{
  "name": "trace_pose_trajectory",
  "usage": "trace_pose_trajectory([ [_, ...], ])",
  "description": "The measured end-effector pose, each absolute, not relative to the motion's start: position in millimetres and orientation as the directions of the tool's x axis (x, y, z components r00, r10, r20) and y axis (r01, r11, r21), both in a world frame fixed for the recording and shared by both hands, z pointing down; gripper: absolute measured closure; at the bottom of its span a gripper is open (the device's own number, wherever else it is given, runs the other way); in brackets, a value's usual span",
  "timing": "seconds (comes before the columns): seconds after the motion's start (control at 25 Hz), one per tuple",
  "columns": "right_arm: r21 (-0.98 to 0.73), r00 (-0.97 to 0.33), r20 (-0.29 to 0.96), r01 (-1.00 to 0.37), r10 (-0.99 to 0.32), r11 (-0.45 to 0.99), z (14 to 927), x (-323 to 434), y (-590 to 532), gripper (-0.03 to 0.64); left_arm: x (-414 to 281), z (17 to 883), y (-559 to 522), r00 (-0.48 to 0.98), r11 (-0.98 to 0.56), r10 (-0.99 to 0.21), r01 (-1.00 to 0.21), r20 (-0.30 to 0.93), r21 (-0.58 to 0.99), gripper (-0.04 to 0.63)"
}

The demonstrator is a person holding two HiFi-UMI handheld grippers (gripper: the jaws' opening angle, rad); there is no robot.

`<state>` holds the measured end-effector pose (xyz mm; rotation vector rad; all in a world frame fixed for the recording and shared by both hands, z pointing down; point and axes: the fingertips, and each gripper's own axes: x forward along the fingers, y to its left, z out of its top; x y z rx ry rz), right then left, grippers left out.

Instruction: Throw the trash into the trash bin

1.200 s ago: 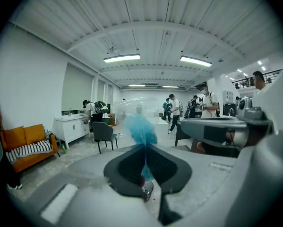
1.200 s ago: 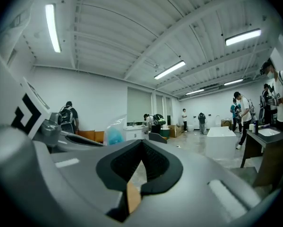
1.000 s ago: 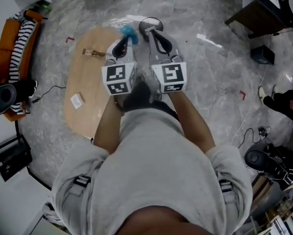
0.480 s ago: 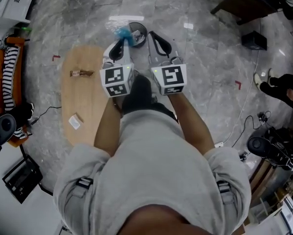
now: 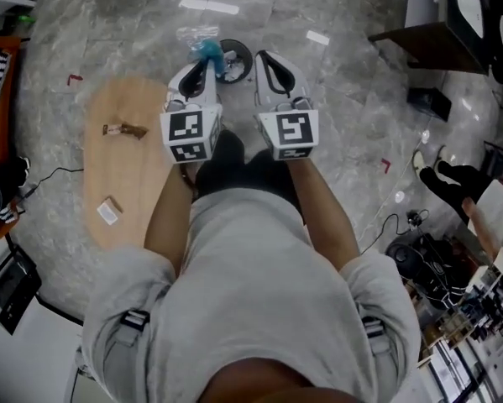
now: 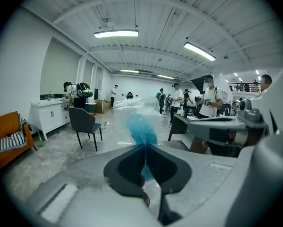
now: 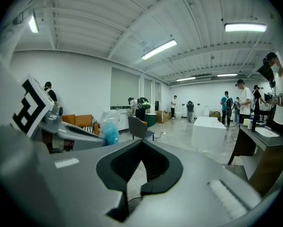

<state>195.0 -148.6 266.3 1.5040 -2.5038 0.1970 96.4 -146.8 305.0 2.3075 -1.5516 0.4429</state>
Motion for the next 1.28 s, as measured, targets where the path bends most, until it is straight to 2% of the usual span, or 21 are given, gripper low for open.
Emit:
trace_pose_trajectory([
  [0.16, -0.014, -0.491, 0.314, -0.858, -0.813, 0.513, 297.5, 191.6, -181.7, 0.609, 92.7, 328.8, -176.4, 0.334, -0.324, -0.823, -0.94, 0.46, 0.102, 0.566],
  [0.44, -0.069, -0.646, 0.359, -0.738, -0.674, 0.671, 340.8, 161.7, -240.8, 0.609, 88.7, 366.1, -215.7, 0.202, -0.175, -0.824, -0.979, 0.529, 0.101, 0.566],
  [0.76, -0.106, -0.802, 0.362, -0.542, -0.475, 0.834, 366.1, 135.8, -278.6, 0.609, 76.0, 400.6, -248.9, 0.01, 0.084, -0.821, -0.987, 0.571, 0.138, 0.566],
  [0.96, -0.116, -0.771, 0.433, -0.562, -0.468, 0.819, 427.5, 161.9, -308.0, 0.609, 96.7, 449.1, -288.6, 0.047, 0.066, -0.806, -0.983, 0.59, 0.169, 0.565],
  [1.28, -0.155, -0.795, 0.446, -0.52, -0.41, 0.84, 490.6, 124.4, -301.6, 0.609, 62.8, 502.3, -277.7, 0.016, 0.104, -0.803, -0.981, 0.596, 0.166, 0.566],
])
